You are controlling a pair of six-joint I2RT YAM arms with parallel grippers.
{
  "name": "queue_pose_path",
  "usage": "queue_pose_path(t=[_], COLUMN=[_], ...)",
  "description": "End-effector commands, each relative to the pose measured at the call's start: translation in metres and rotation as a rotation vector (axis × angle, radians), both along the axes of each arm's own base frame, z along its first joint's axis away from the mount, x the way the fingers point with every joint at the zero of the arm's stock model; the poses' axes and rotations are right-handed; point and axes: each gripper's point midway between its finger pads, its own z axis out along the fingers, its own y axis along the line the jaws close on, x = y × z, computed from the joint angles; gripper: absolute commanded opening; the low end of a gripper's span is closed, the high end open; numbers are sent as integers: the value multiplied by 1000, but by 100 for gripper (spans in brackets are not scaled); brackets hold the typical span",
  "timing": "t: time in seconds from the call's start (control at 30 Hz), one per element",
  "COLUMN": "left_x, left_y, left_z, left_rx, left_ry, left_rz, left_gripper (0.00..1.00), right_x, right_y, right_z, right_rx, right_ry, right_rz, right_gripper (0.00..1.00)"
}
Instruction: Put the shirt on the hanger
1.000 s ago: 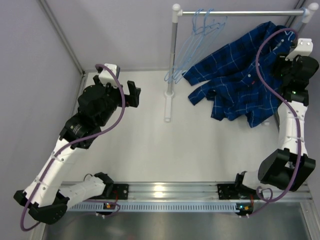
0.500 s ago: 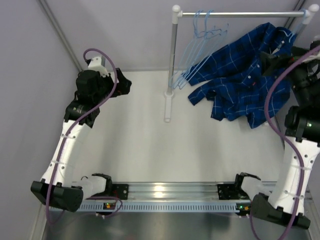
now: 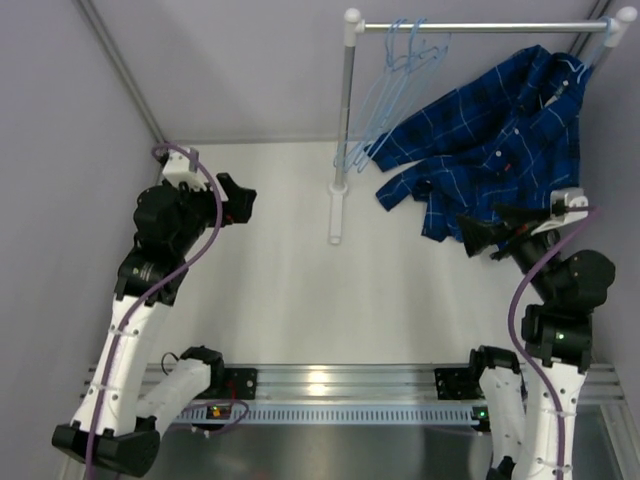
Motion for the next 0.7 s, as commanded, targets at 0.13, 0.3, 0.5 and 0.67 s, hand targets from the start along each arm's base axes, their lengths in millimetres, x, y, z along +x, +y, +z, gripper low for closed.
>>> queue_pose_path(t=[0.13,0.3,0.5,0.67], left_x=[-25,-43,-59,-67], left_y=[7,5,-1,0], left_z=[4,-12,-26,-31], left_rx=[-16,-36,-53,-49], left_ry=[-90,-69,-26,-27], left_rz=[8,-16,-57,-62], left_gripper=[98,98,98,98], right_x=[-36,-46,-55,-52], right_y=[17,14,16,15], right_z=[-44,-88,-110,-120], right_rx=[103,145,220,225], right_ry=[-3,102,109,143], right_rz=[55,10,2,0], right_gripper=[100,99,99,99])
